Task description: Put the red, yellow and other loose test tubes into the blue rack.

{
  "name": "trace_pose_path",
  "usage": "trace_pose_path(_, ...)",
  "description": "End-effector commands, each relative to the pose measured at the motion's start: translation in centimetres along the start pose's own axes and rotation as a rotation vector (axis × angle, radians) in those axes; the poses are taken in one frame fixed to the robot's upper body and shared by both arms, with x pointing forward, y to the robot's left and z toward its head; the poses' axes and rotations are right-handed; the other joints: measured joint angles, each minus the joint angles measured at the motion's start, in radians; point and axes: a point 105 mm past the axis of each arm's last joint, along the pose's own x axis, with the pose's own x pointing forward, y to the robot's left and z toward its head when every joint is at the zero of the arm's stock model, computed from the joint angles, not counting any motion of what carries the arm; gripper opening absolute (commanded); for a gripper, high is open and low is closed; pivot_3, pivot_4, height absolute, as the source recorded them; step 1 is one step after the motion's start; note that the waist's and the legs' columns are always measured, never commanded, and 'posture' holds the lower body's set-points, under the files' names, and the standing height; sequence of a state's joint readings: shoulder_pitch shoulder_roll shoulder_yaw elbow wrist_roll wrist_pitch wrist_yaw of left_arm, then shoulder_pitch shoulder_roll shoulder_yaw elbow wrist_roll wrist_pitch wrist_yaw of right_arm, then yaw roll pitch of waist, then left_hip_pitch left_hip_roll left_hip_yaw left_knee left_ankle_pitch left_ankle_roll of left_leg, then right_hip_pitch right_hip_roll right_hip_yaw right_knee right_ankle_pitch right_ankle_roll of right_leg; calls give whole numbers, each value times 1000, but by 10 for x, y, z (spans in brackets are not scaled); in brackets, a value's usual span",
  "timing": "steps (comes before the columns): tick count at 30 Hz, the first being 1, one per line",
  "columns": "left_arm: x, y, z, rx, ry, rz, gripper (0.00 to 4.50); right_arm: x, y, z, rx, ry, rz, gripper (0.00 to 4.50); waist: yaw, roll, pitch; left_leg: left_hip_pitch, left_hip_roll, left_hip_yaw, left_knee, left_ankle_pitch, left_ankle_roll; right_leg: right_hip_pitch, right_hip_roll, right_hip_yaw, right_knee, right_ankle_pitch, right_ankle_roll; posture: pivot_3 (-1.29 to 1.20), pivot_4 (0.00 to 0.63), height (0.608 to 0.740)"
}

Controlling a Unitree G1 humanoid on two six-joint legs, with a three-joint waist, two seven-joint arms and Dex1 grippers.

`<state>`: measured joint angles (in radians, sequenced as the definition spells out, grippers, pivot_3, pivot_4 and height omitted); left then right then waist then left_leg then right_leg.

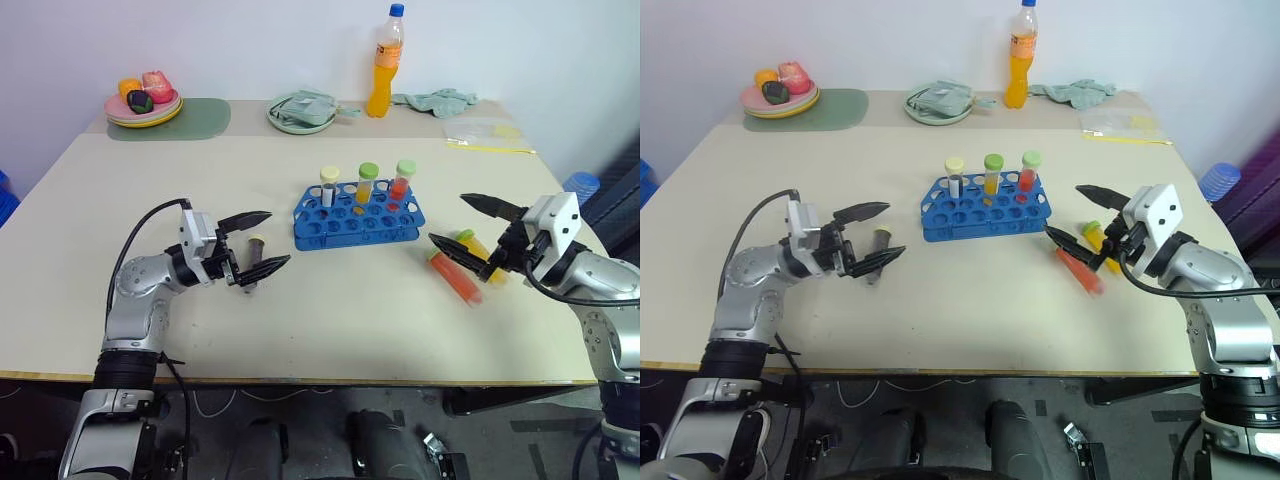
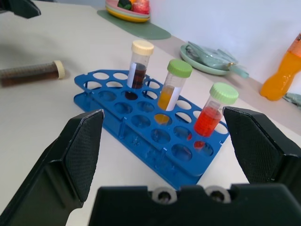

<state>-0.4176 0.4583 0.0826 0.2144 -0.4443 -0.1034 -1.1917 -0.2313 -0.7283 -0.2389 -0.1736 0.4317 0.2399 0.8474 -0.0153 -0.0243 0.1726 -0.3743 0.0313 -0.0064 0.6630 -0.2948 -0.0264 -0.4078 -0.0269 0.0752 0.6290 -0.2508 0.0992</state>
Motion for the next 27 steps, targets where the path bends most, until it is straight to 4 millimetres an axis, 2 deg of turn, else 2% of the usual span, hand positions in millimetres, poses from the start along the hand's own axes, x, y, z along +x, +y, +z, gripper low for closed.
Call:
trace_pose_path(1,4,-2,12,40,-20,-41,4426,1,-2,8,15,-12,-29,4500,0,0,0,0,0,0,0,0,0,0,0,0,0,0,0,0,150,740)
trace_pose_path(6,-1,1,15,43,-3,-71,4426,2,-1,-8,111,189,-59,4500,-1,0,0,0,0,0,0,0,0,0,0,0,0,0,0,0,150,740)
trace_pose_path(11,-3,-2,13,38,10,-105,4426,7,3,-10,220,446,-37,4500,-4,1,1,0,0,0,0,0,0,-1,0,0,0,0,-1,0,150,740)
trace_pose_path(16,5,-11,10,34,2,-130,4426,12,-16,-13,332,631,-135,4500,-2,2,1,-1,0,0,0,0,0,-1,-1,0,-1,-1,-1,0,150,740)
trace_pose_path(21,11,-17,11,34,-24,-102,4426,23,-3,-11,406,783,-51,4500,-1,2,1,-3,0,0,0,0,0,-3,-1,0,-1,-1,-1,0,150,740)
trace_pose_path(25,7,-22,12,36,-24,-74,4426,16,-12,-28,397,939,-87,4500,-3,2,1,-3,1,1,-1,-1,1,-4,-2,0,-1,0,-1,0,150,740)
trace_pose_path(27,5,-24,12,36,-20,-63,4426,10,-10,-35,448,1028,-70,4500,-2,2,1,-3,1,1,-1,-1,1,-4,-2,0,-1,0,-1,0,150,740)
